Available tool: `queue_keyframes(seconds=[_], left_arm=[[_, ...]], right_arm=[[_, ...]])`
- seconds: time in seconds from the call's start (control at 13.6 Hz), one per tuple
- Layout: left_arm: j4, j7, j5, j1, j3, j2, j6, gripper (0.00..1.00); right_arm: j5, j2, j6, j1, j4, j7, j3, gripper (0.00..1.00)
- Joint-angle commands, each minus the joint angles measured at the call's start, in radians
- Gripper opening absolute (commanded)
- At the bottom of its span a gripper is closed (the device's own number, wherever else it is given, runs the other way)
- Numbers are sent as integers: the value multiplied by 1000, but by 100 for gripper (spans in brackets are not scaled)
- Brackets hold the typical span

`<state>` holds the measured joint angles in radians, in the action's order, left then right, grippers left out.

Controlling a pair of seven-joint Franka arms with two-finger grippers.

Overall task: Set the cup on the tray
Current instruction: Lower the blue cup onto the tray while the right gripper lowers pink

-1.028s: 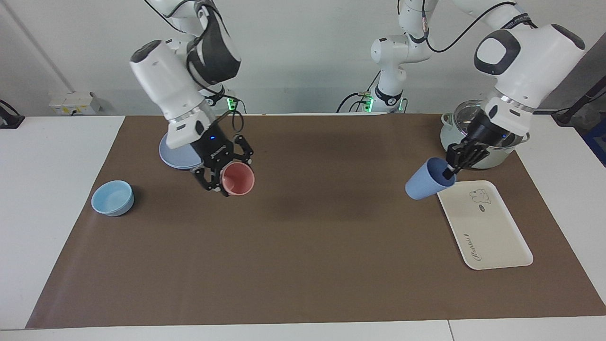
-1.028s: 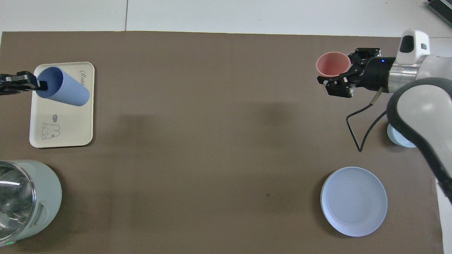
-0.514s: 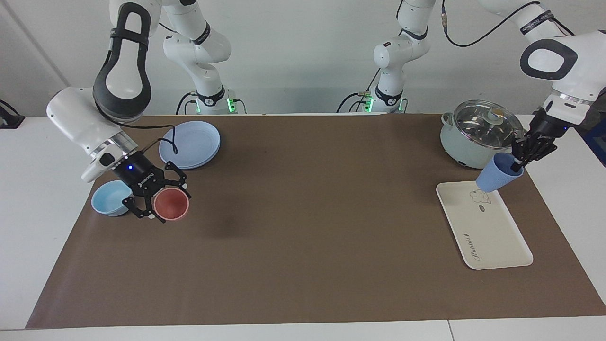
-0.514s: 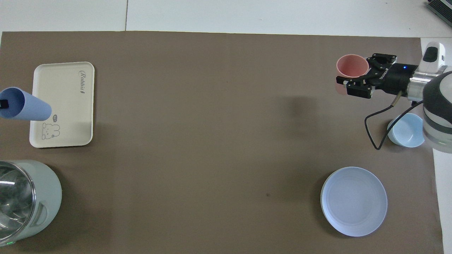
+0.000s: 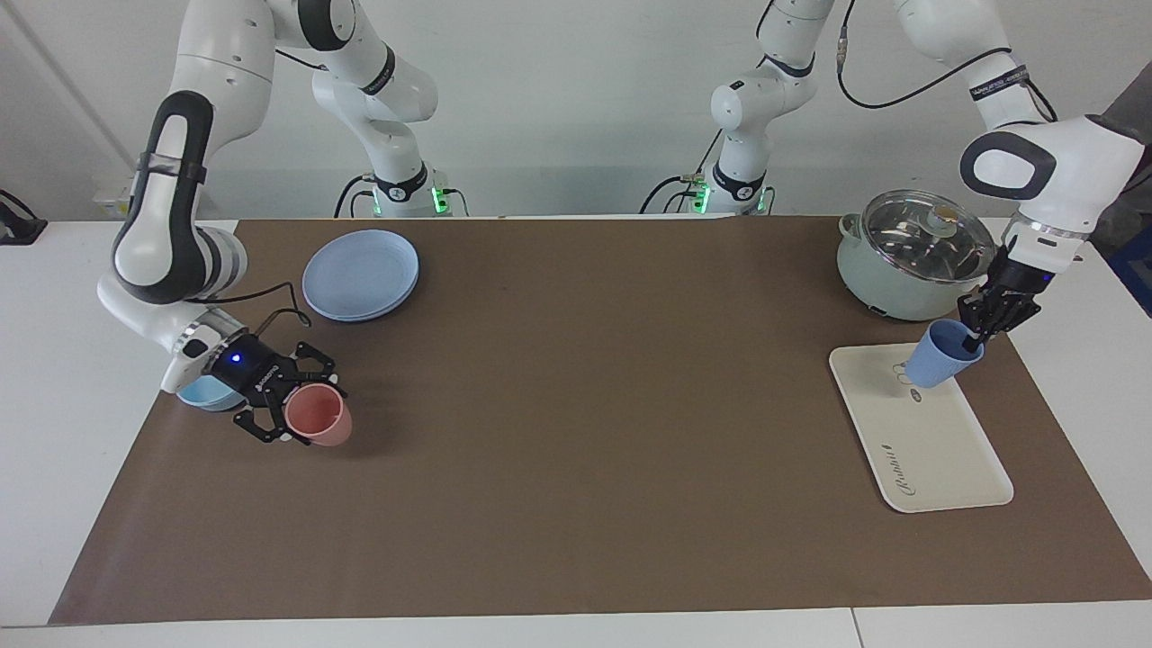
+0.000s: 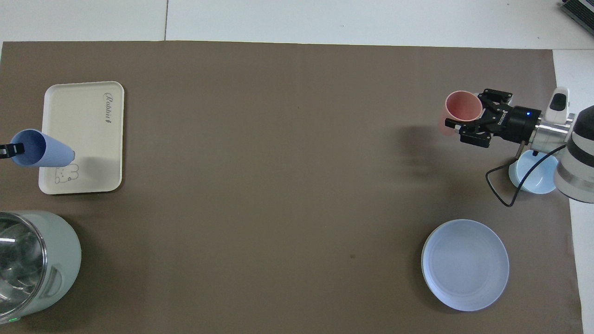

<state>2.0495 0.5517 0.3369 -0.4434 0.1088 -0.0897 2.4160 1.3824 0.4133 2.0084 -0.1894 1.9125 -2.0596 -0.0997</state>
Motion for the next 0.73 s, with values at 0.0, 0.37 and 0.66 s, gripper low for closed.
queue_keyframes(seconds=[0.0,0.37,0.66], left_arm=[[31,8,-15,-1,9,-25,83,0],[29,-4,-13,3,11,-68,138,0],[9,-6,-12,5,11,-76,138,43]], right_arm=[[49,30,-58,-36,-12,-68,15,0],[49,27,-57,-45,19,-100,15,0],[49,21,-51,-45,43,-123,14,100]])
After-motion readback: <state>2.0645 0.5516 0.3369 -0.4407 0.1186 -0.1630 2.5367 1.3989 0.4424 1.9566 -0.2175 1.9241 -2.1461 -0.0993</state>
